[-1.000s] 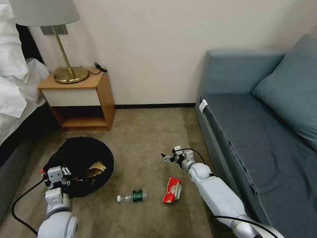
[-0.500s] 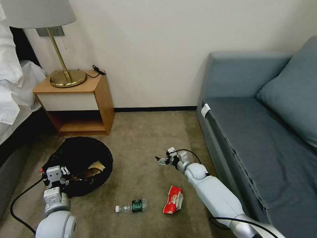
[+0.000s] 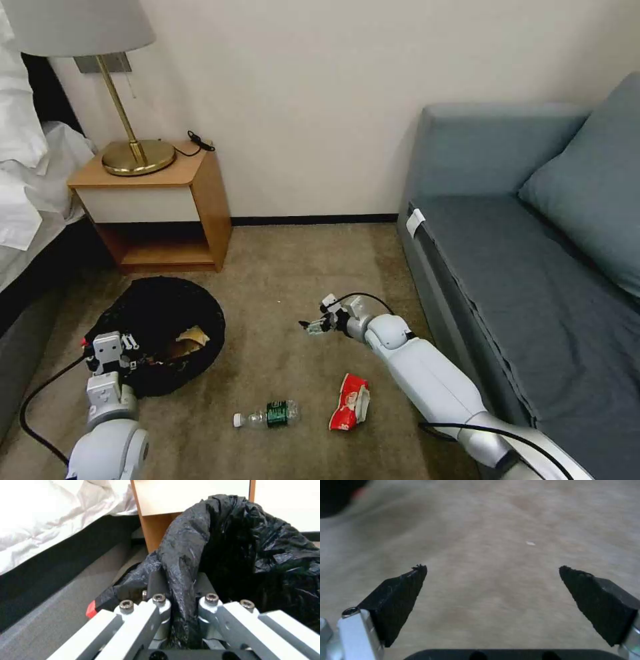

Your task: Pick up the trash bin, then pick up the garbage on the floor and place it into the trash bin.

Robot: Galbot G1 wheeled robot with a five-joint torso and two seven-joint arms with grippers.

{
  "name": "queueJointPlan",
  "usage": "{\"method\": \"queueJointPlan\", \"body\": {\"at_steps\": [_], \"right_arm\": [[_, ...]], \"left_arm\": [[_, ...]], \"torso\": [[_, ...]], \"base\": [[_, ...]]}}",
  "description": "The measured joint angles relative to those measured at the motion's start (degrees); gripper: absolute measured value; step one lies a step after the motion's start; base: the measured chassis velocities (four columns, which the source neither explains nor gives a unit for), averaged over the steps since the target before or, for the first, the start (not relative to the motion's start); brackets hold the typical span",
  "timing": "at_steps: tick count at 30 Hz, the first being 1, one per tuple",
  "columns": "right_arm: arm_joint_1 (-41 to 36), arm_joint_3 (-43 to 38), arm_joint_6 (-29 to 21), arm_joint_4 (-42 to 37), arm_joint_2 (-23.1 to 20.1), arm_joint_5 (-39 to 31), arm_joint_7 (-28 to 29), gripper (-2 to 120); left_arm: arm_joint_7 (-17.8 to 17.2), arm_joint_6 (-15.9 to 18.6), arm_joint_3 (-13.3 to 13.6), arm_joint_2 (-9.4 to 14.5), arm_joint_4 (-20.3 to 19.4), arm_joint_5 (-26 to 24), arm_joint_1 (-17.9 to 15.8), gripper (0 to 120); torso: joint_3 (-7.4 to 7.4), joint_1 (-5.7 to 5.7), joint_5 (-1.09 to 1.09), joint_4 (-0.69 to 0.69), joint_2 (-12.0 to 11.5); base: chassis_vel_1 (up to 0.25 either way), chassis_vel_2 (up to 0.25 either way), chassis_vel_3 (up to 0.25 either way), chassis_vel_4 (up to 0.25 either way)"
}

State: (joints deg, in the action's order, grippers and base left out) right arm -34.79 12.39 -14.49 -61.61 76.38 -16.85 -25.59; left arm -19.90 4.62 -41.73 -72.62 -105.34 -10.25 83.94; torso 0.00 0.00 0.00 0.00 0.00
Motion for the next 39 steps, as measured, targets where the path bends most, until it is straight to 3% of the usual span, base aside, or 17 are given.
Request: {"method": "queueJointPlan", "body": {"at_steps": [4,15,30,39], "right_arm": [[-0.35,5.17,-2.69,-5.87,-1.20,-2.82,-0.88,100],[-2.10,18.56,-4.25,-13.75,-4.09,-4.28,-1.22,100],[-3.87,21.83,-2.84,-8.81,-2.52,3.57,-2.97,100],[-4.54,21.65,-2.14,-4.74,-0.78,6.53,-3.36,100]], "left_arm": [[0.00,0.43,0.23,0.14,0.50,-0.31,-0.92,4],[0.01,0.72,0.61,0.24,1.58,-0.28,-1.83,4],[0.03,0.67,0.75,-0.28,1.62,0.05,-1.61,4],[-0.07,1.32,1.03,-0.72,-0.45,0.10,-1.18,4]], "torso": [[0.00,0.00,0.00,0.00,0.00],[0.00,0.00,-0.01,0.00,0.00],[0.00,0.00,0.00,0.00,0.00],[0.00,0.00,0.00,0.00,0.00]], "base": [[0.000,0.000,0.000,0.000],[0.000,0.000,0.000,0.000],[0.000,0.000,0.000,0.000],[0.000,0.000,0.000,0.000]]}}
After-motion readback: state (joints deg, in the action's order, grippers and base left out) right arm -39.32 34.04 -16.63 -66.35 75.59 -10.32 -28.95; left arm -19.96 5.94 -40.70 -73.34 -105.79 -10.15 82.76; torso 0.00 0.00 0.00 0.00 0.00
